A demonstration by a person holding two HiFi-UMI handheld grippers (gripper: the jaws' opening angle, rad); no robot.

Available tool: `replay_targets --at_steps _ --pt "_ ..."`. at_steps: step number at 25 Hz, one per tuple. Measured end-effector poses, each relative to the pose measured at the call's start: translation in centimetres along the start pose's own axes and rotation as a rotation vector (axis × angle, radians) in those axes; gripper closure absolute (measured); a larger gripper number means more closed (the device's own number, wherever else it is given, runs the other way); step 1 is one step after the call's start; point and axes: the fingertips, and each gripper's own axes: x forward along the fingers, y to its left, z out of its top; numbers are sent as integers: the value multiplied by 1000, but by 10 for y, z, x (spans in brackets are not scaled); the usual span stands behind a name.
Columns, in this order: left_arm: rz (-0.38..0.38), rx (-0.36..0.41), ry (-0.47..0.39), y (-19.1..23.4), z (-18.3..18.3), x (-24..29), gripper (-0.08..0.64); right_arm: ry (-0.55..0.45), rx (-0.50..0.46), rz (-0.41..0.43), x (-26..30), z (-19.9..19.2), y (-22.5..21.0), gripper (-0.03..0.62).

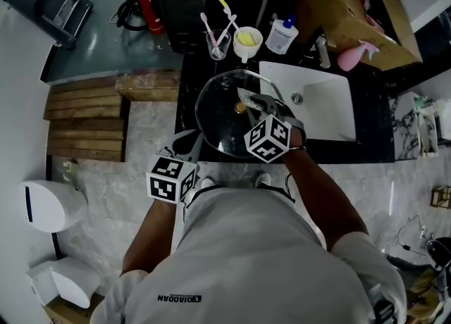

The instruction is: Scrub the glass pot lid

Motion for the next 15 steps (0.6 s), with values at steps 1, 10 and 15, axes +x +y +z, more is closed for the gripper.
replay_targets --at_steps 1,10,15 --pt "0 -2 -2 0 0 0 543 3 11 10 1 0 2 511" --pt "-9 -9 6 1 -6 0 543 17 53 53 5 2 10 511" --pt "-10 -10 2 3 -4 0 543 17 57 72 5 5 12 511"
